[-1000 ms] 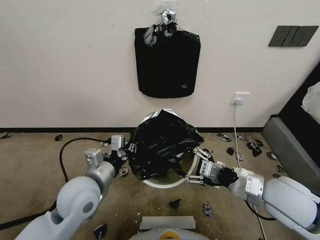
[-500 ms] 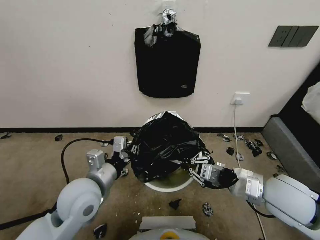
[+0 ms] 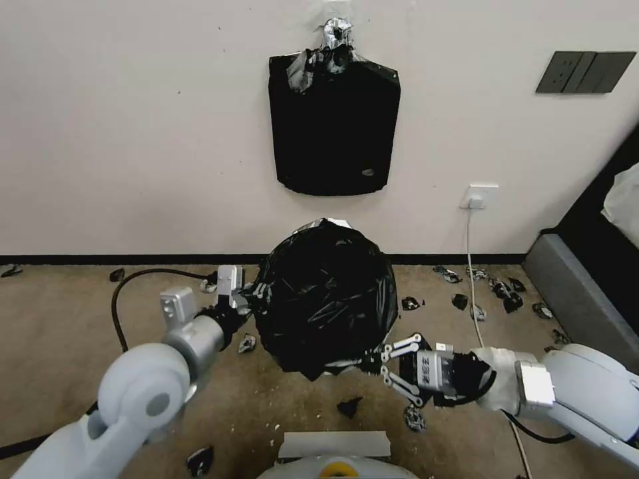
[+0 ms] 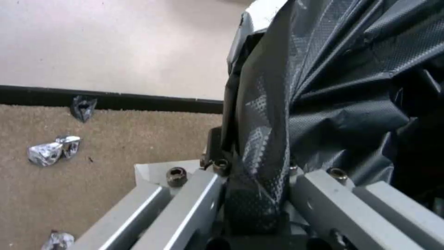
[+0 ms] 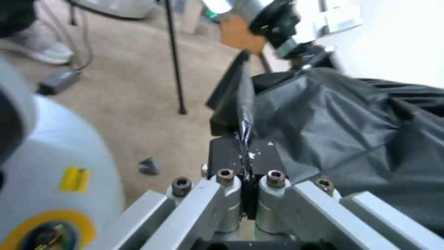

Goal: Place a trash bag onto the trash bin.

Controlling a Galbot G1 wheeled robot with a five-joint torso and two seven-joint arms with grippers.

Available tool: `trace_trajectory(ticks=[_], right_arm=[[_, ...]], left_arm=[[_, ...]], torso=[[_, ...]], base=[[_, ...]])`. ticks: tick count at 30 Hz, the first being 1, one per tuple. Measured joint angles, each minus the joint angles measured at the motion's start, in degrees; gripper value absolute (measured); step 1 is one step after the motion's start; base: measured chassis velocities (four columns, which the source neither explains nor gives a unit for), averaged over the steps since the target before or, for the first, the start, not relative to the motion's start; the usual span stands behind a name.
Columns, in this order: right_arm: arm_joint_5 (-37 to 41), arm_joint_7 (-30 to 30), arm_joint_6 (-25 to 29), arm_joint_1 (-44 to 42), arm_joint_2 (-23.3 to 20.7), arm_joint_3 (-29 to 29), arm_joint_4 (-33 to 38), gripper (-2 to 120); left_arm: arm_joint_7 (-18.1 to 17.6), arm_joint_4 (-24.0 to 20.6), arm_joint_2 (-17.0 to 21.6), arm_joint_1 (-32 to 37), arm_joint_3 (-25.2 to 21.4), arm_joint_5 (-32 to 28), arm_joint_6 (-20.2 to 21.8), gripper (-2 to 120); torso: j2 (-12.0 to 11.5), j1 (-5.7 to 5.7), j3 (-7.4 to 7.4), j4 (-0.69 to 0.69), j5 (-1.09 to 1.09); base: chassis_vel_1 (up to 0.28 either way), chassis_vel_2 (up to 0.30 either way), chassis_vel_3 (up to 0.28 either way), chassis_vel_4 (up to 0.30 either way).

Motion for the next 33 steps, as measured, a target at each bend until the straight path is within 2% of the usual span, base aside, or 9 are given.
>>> trace_trajectory(ticks=[2,4,9,11,13,15,21,29,33], right_arm=[[-0.7,-0.8,0.3,-0.2,0.2,0.0,-0.2,0],[-4.9,-2.1,1.2,-1.1,1.6,-0.2,-0.8,0],[-12.1,-1.7,2.4,-1.7,4.6,-0.8,-3.1,0],[-17.1,0.5,3.6,-2.2,7.3,-1.1,-6.7,0],[-17.6,0.9,3.8,-2.2,7.6,-1.2,-7.4,0],[-20.1,4.2,4.5,-2.7,10.1,-1.6,-11.5,0],[-23.8,6.0,4.8,-2.3,12.8,-2.2,-16.4,0],[-25.2,6.3,4.8,-2.0,13.6,-2.7,-17.7,0],[-24.7,6.4,4.9,-3.4,13.5,-2.3,-16.8,12]], left_arm=[[-0.6,-0.2,0.0,-0.1,-0.2,-1.1,0.2,3],[-2.7,-1.1,-0.4,-0.3,-0.5,-4.4,1.0,3],[-5.5,-2.4,-1.2,-0.2,-0.5,-7.3,2.2,3],[-7.2,-3.2,-1.8,0.2,-0.4,-8.7,3.5,3],[-7.4,-3.3,-1.8,0.3,-0.4,-8.8,3.8,3],[-9.0,-3.6,-1.9,0.7,-0.3,-9.1,5.2,3],[-11.4,-3.7,-2.3,0.7,0.2,-9.6,6.5,3],[-12.1,-3.8,-3.4,0.9,0.6,-9.8,6.9,3],[-12.3,-3.5,-4.4,1.0,0.8,-9.5,6.6,3]], torso=[[0.0,0.0,0.0,0.0,0.0],[0.0,0.0,0.0,0.0,0.01],[0.0,0.0,0.0,0.0,0.0],[0.0,0.0,0.0,0.0,0.01],[0.0,0.0,0.0,0.0,0.01],[0.0,0.0,0.0,0.0,0.01],[0.0,0.0,0.0,0.0,0.01],[0.0,0.0,0.0,0.0,0.01],[0.0,0.0,0.0,0.0,0.0]], base=[[0.0,0.0,0.0,0.0],[0.0,0.0,0.0,0.0],[0.0,0.0,0.0,0.0],[0.0,0.0,0.0,0.0],[0.0,0.0,0.0,0.0],[0.0,0.0,0.0,0.0],[0.0,0.0,0.0,0.0],[0.0,0.0,0.0,0.0],[0.0,0.0,0.0,0.0]])
